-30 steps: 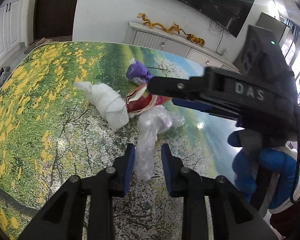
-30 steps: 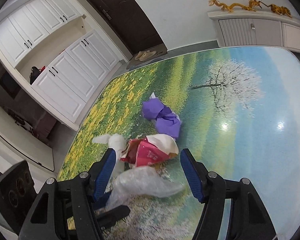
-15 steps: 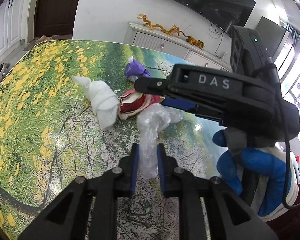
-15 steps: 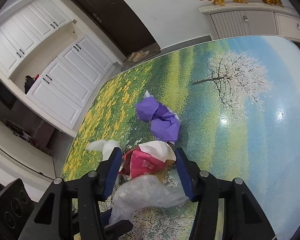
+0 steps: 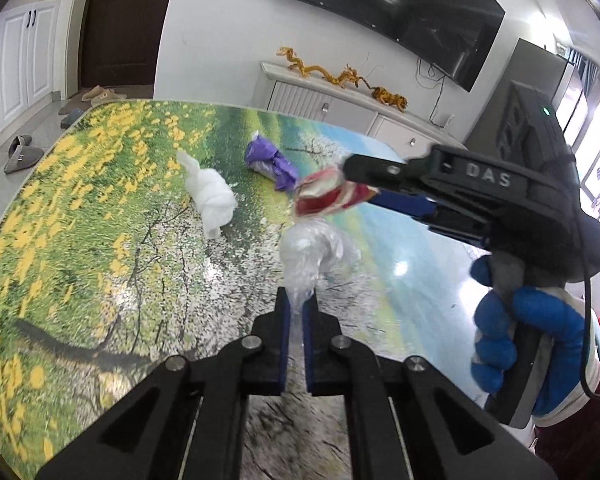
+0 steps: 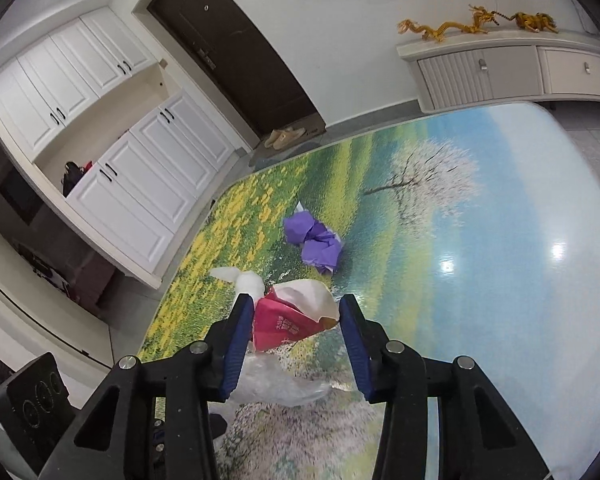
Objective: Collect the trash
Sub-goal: 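Grasp the clear plastic with the left tool while the right grasps the red snack bag, then carry the clear plastic and red snack bag over the trash bin, then open both tools to drop the clear plastic and red bag into the bin, then move both open tools back to the table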
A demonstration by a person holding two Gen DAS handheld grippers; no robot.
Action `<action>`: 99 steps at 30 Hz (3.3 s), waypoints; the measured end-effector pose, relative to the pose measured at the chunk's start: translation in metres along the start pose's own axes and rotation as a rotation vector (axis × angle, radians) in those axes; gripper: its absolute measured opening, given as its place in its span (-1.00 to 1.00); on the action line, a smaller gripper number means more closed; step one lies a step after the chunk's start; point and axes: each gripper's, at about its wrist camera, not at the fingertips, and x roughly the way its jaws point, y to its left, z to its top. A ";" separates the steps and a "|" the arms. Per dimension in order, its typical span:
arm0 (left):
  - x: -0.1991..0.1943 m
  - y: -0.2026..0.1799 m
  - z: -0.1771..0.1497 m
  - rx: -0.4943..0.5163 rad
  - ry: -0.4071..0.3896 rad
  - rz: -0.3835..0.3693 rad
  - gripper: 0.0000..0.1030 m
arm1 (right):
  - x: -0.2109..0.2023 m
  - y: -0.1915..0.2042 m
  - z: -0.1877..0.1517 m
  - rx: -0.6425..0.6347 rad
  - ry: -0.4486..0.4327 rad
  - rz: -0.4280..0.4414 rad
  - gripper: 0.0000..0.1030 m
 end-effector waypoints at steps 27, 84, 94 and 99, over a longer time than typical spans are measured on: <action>-0.016 -0.181 0.033 0.220 -0.032 -0.123 -0.90 | -0.266 -0.131 -0.034 0.214 -0.442 -0.247 -0.23; 0.078 -0.352 0.054 0.277 -0.125 0.086 0.27 | -0.324 -0.216 -0.074 0.283 -0.469 -0.758 0.56; 0.012 -0.292 0.062 0.198 -0.250 0.149 0.28 | -0.316 -0.150 -0.056 0.157 -0.509 -0.774 0.78; -0.016 -0.255 0.065 0.134 -0.295 0.177 0.34 | -0.308 -0.121 -0.048 0.099 -0.497 -0.784 0.87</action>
